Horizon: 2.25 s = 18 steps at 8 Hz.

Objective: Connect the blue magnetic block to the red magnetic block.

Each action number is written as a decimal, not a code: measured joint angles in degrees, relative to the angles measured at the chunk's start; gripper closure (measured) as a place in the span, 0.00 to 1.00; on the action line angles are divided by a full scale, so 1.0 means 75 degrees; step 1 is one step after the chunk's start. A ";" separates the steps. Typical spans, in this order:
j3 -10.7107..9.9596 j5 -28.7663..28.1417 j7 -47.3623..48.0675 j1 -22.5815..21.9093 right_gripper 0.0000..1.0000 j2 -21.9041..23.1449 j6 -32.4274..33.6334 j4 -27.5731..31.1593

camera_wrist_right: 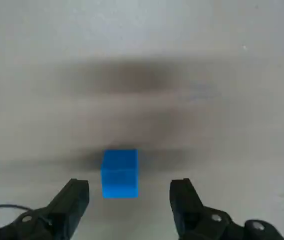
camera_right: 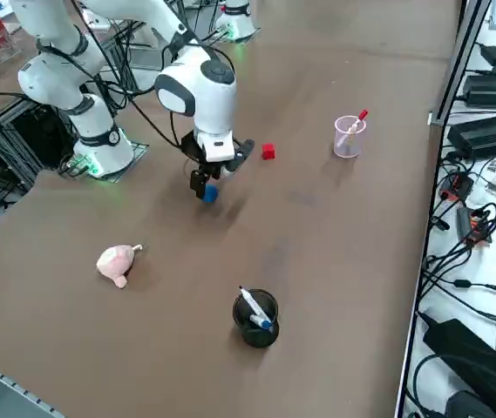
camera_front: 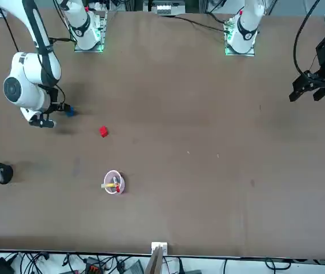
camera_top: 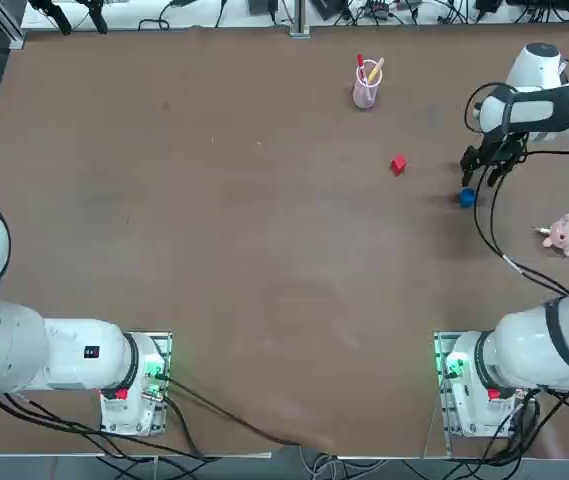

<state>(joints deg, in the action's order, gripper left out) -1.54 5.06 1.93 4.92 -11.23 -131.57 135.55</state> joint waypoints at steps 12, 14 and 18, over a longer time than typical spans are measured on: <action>0.0157 -0.0004 0.0031 -0.0139 0.53 -0.0622 -0.0200 -0.0483; 0.0202 -0.0011 0.0032 -0.0432 0.53 -0.0666 0.0332 -0.1222; 0.0215 -0.0814 0.0070 -0.1172 0.53 -0.1073 0.1085 -0.2119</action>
<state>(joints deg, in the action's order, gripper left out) 0.07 -1.04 2.45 -3.87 -19.27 -123.43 119.66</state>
